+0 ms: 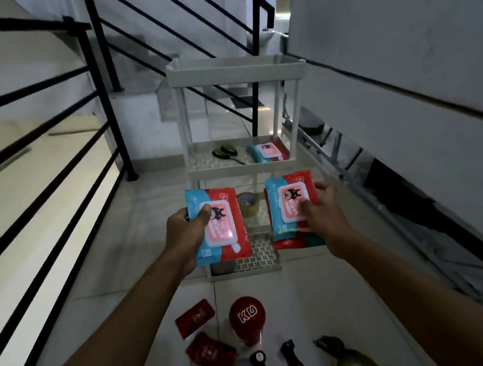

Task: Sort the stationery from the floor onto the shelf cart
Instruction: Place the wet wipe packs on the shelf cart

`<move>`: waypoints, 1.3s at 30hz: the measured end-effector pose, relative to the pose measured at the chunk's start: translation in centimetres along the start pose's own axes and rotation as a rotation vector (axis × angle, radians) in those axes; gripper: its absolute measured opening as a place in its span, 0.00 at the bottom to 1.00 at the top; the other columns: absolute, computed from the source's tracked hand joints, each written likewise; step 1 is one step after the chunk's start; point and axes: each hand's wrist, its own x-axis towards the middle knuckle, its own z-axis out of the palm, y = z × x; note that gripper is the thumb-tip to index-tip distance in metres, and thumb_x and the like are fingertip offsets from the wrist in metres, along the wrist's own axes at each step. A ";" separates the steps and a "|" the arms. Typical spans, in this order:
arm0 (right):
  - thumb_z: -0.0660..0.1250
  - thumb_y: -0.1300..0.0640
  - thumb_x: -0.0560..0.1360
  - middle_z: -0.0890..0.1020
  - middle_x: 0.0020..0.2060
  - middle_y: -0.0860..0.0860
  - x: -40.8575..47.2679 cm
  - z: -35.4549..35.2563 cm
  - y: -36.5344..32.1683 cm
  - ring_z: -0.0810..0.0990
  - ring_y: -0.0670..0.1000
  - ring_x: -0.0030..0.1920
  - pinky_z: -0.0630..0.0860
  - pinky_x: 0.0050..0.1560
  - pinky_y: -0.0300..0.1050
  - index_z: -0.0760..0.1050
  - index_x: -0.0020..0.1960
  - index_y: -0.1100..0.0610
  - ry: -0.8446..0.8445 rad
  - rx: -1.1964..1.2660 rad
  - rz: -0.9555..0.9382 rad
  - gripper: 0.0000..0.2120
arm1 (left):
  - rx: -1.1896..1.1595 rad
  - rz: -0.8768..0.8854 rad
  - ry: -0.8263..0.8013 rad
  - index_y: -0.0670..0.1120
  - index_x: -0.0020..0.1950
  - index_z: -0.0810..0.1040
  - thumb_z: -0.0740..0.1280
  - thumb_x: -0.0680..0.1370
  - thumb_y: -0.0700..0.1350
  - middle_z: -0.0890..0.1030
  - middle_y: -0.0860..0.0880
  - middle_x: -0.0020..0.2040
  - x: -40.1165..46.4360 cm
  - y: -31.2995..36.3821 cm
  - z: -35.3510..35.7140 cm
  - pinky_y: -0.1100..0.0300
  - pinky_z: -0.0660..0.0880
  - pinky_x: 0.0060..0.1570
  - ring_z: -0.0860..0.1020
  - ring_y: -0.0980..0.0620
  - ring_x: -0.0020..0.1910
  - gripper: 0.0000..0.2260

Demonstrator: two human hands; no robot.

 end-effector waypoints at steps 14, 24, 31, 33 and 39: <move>0.63 0.54 0.80 0.80 0.51 0.46 18.5 4.7 -6.7 0.82 0.42 0.41 0.80 0.34 0.41 0.67 0.68 0.48 0.102 -0.410 -0.294 0.17 | 0.052 0.026 -0.035 0.49 0.52 0.80 0.69 0.77 0.48 0.85 0.48 0.45 16.2 6.5 5.9 0.58 0.80 0.34 0.84 0.50 0.38 0.05; 0.60 0.53 0.81 0.76 0.50 0.46 26.0 9.2 -6.6 0.77 0.42 0.39 0.67 0.26 0.29 0.67 0.67 0.51 0.100 -0.651 -0.352 0.15 | -0.026 -0.018 -0.084 0.54 0.49 0.79 0.69 0.77 0.48 0.86 0.49 0.43 20.9 6.4 7.1 0.57 0.80 0.33 0.85 0.48 0.39 0.02; 0.71 0.52 0.74 0.70 0.65 0.56 26.0 9.4 -5.7 0.73 0.55 0.62 0.77 0.59 0.55 0.64 0.70 0.55 0.125 -1.034 -0.309 0.28 | -0.040 -0.049 -0.088 0.51 0.52 0.79 0.69 0.77 0.47 0.86 0.49 0.42 22.0 5.7 7.1 0.58 0.79 0.30 0.85 0.48 0.38 0.05; 0.71 0.49 0.73 0.67 0.66 0.57 25.6 9.2 -5.4 0.69 0.56 0.65 0.71 0.64 0.57 0.64 0.71 0.54 0.101 -1.067 -0.393 0.30 | -0.015 -0.036 -0.083 0.52 0.52 0.79 0.69 0.77 0.48 0.86 0.48 0.44 22.1 5.6 7.4 0.57 0.80 0.32 0.85 0.48 0.39 0.05; 0.60 0.42 0.78 0.61 0.71 0.60 25.8 8.8 -3.5 0.64 0.60 0.70 0.70 0.66 0.61 0.57 0.74 0.50 -0.171 -1.065 -0.207 0.28 | -0.018 -0.014 -0.064 0.53 0.48 0.79 0.69 0.77 0.47 0.85 0.48 0.45 22.4 5.8 8.5 0.54 0.82 0.38 0.85 0.48 0.40 0.02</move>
